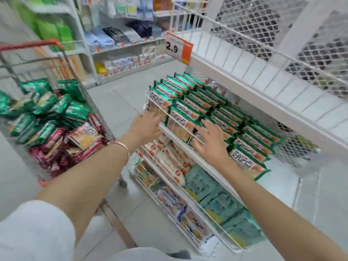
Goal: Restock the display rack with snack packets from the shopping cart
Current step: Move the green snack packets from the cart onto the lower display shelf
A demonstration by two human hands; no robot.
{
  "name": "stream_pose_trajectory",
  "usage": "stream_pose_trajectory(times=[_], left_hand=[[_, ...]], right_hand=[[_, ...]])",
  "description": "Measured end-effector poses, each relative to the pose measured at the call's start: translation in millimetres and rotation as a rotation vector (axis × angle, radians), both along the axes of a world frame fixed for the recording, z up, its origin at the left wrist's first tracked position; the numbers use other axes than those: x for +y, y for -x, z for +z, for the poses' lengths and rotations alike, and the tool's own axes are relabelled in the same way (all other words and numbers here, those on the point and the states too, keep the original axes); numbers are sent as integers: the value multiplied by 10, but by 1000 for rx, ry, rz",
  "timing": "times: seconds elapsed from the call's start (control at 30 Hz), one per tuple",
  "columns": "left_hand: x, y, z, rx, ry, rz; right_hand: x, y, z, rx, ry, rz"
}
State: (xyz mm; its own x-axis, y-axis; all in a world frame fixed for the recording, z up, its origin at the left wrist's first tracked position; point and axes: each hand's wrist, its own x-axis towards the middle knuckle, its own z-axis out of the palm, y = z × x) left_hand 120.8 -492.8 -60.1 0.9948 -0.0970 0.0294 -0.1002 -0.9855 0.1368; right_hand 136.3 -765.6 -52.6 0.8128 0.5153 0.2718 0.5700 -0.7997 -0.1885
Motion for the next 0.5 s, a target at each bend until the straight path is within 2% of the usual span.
stream_pose_trajectory(times=[0.2,0.37,0.5], left_hand=[[1524,974,-306,99,125,388],[2370,1624,-370,196,112,582],[2921,1970,-459,250,229,751]], right_hand=[[1692,332,-346,128,-22,259],[2802,485,-594,256,78,378],[3468,503,-685,385,112,477]])
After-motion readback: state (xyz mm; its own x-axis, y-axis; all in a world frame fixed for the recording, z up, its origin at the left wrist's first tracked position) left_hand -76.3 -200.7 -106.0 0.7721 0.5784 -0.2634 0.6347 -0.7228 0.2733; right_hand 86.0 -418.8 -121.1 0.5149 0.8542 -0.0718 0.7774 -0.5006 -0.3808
